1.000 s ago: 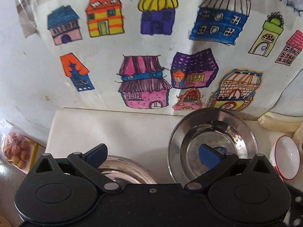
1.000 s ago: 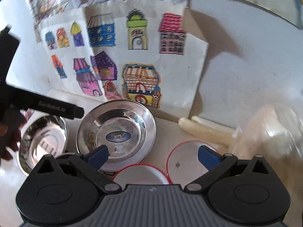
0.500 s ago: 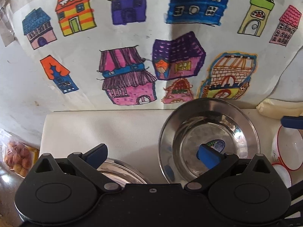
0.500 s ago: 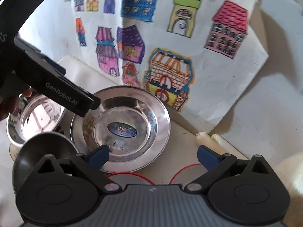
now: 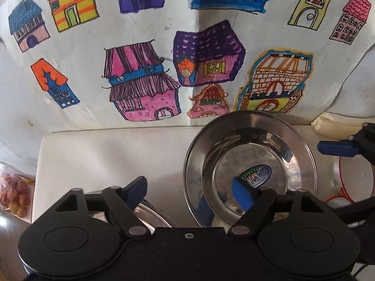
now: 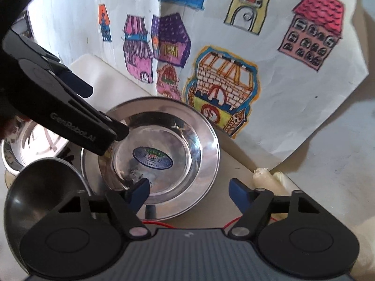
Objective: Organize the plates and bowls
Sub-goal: 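Grip the rim of the blue-logo steel plate with both tools, then lift the blue-logo plate with both tools and carry it over the plate stack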
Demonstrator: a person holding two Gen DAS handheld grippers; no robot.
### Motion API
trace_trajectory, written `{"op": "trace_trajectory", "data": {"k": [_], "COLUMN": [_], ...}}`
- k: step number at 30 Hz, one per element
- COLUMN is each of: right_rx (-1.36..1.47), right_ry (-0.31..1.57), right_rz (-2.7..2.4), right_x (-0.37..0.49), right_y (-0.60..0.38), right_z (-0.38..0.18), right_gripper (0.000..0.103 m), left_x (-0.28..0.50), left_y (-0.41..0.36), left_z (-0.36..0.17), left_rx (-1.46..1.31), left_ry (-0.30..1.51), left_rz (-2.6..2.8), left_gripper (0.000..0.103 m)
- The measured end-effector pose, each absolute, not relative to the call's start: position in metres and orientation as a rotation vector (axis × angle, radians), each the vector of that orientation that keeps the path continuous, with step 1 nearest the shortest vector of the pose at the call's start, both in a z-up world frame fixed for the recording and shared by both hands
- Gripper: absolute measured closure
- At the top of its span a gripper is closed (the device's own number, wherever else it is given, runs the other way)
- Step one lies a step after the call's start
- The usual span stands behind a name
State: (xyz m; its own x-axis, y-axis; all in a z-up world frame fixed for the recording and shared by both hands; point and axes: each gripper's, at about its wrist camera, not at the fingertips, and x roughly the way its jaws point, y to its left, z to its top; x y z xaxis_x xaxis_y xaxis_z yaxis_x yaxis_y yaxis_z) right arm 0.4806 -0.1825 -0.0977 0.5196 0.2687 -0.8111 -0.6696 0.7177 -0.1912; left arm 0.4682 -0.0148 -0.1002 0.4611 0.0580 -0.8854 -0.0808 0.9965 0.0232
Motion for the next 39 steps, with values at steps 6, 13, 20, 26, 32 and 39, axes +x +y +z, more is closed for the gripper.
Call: {"op": "trace_trajectory", "data": {"k": [6, 13, 20, 26, 32, 39], "right_rx": [-0.554, -0.536, -0.470, -0.410, -0.350, -0.288], "right_ry": [0.895, 0.909, 0.901, 0.869, 0.813, 0.741], "right_rz": [0.576, 0.574, 0.519, 0.487, 0.457, 0.421], "right_x": [0.489, 0.495, 0.499, 0.498, 0.492, 0.478], "right_y": [-0.175, -0.169, -0.175, -0.179, -0.180, -0.181], "right_z": [-0.106, -0.111, -0.109, -0.097, -0.077, -0.051], "right_gripper": [0.040, 0.048, 0.065, 0.071, 0.074, 0.076], "left_x": [0.467, 0.466, 0.460, 0.453, 0.445, 0.431], "left_y": [-0.014, -0.017, -0.010, -0.006, -0.003, 0.004], "left_z": [-0.103, -0.106, -0.106, -0.090, -0.069, -0.044], "left_rx": [-0.054, -0.075, -0.140, -0.160, -0.176, -0.207], "left_ry": [1.108, 1.124, 1.114, 1.052, 0.973, 0.901], "left_rz": [0.077, 0.033, 0.069, 0.109, 0.133, 0.136], "left_gripper": [0.041, 0.063, 0.081, 0.085, 0.087, 0.088]}}
